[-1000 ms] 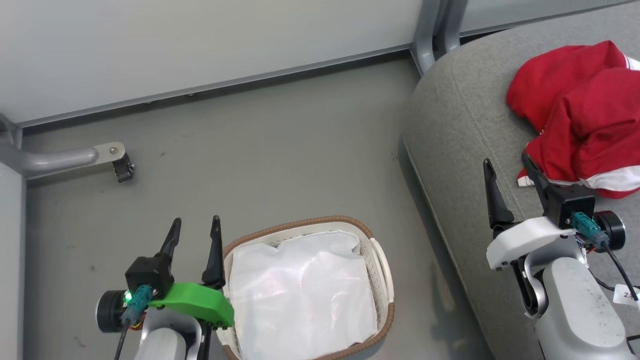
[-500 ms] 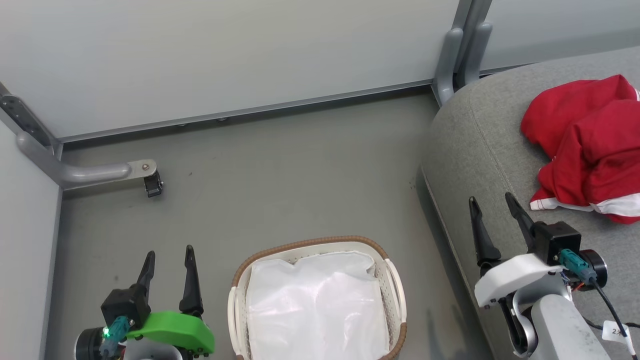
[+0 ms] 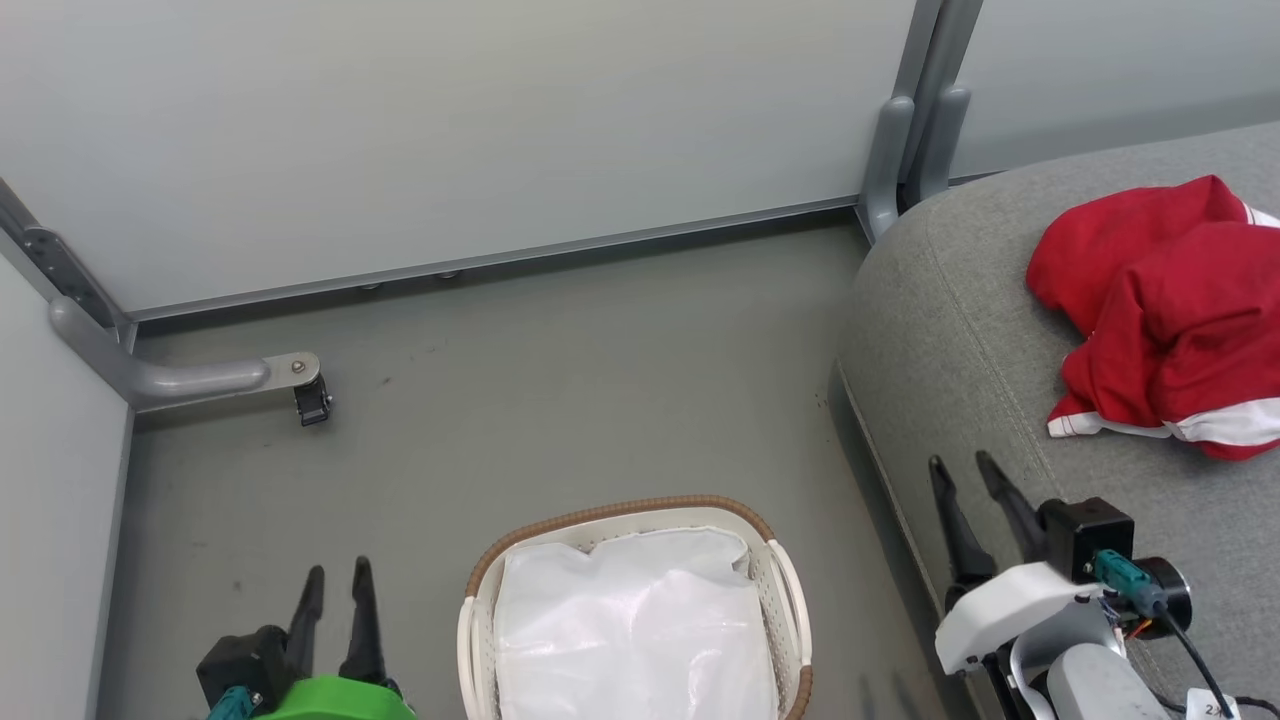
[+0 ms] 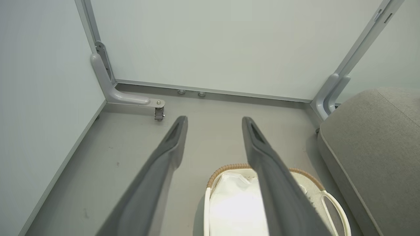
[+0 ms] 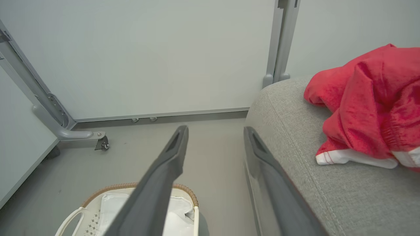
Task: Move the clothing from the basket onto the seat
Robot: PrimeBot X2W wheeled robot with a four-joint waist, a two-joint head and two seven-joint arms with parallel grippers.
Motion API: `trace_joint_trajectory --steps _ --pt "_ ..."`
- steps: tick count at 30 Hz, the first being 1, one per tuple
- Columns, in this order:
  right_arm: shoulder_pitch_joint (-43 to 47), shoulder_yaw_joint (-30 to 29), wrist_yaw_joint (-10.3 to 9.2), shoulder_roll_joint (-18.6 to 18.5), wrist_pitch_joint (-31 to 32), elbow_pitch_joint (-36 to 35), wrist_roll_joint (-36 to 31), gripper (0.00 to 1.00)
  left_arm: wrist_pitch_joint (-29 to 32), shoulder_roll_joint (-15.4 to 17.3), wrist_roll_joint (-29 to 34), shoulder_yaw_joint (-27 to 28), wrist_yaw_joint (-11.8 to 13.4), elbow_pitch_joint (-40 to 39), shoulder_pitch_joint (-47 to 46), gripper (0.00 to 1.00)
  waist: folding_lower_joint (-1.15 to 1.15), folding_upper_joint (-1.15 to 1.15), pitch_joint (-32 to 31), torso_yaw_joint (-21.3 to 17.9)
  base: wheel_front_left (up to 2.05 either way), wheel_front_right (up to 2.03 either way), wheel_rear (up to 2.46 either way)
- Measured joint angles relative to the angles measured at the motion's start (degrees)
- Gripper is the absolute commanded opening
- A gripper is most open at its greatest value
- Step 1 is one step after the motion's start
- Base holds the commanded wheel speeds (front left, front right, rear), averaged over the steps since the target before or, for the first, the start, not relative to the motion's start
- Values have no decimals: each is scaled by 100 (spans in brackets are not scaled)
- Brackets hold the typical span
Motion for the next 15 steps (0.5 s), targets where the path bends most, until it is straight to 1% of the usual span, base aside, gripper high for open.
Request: trace_joint_trajectory --steps 3,5,12,15 --pt "107 1 0 25 19 148 3 0 1 -15 -4 -8 0 151 9 0 0 0 -3 0 0 0 0" --pt "148 -15 0 34 74 176 138 0 71 -21 -123 9 0 174 9 0 0 0 -7 1 0 0 0" --pt "149 -109 0 33 279 103 917 0 277 -22 -831 89 -4 110 8 0 0 0 -22 8 0 0 0" --pt "152 -140 0 32 353 53 1230 0 347 -22 -1125 115 -45 63 6 0 0 0 -28 11 0 0 0"
